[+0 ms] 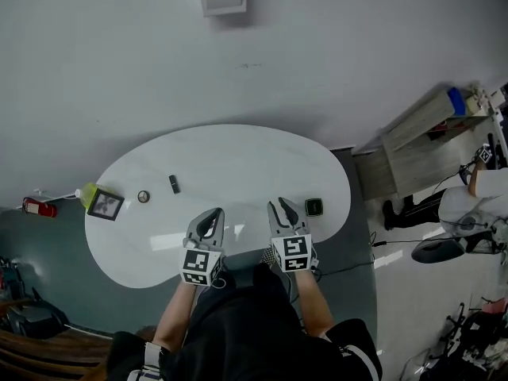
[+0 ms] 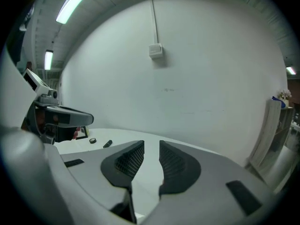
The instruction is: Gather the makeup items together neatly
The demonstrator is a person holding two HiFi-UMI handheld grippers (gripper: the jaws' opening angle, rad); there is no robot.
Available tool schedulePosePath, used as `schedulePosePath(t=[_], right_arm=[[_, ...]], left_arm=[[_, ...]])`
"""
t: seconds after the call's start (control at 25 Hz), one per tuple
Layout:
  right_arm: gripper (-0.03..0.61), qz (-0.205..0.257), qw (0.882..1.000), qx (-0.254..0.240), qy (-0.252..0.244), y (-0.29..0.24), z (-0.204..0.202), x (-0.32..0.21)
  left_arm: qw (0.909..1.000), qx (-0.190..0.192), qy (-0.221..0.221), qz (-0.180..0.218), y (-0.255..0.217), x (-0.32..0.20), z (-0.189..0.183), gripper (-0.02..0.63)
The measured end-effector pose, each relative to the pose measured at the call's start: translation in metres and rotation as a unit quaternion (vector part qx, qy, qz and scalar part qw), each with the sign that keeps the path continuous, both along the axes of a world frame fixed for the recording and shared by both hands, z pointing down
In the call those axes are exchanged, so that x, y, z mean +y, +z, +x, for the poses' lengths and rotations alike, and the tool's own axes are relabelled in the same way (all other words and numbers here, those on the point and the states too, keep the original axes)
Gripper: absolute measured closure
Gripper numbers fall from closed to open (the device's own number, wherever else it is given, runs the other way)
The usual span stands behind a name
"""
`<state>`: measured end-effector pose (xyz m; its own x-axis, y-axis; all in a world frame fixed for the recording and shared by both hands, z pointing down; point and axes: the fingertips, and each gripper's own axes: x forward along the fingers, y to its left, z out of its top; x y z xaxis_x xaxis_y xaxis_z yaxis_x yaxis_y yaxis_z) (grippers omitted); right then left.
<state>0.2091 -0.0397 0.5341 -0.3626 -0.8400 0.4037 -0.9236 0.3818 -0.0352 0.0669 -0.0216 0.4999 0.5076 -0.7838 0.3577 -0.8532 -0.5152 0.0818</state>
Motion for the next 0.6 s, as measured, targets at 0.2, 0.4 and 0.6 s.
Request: schedulePosePath(t=[0.2, 0.4, 0.6], right_arm=[[0.504, 0.030, 1.000, -0.001, -0.005, -0.028, -0.019, 0.004], [0.529, 0.051, 0.999, -0.005, -0.005, -0.050, -0.036, 0.008], [0.537, 0.066, 0.998, -0.016, -0.007, -0.065, -0.049, 0.011]], left_arm=[[0.9998, 0.002, -0.011, 0.016, -0.017, 0.007, -0.016, 0.594], [0.9992, 0.004, -0.017, 0.037, -0.034, 0.011, -0.029, 0.594], [0.9983, 0.005, -0.024, 0.052, -0.047, 0.013, -0.045, 0.594]])
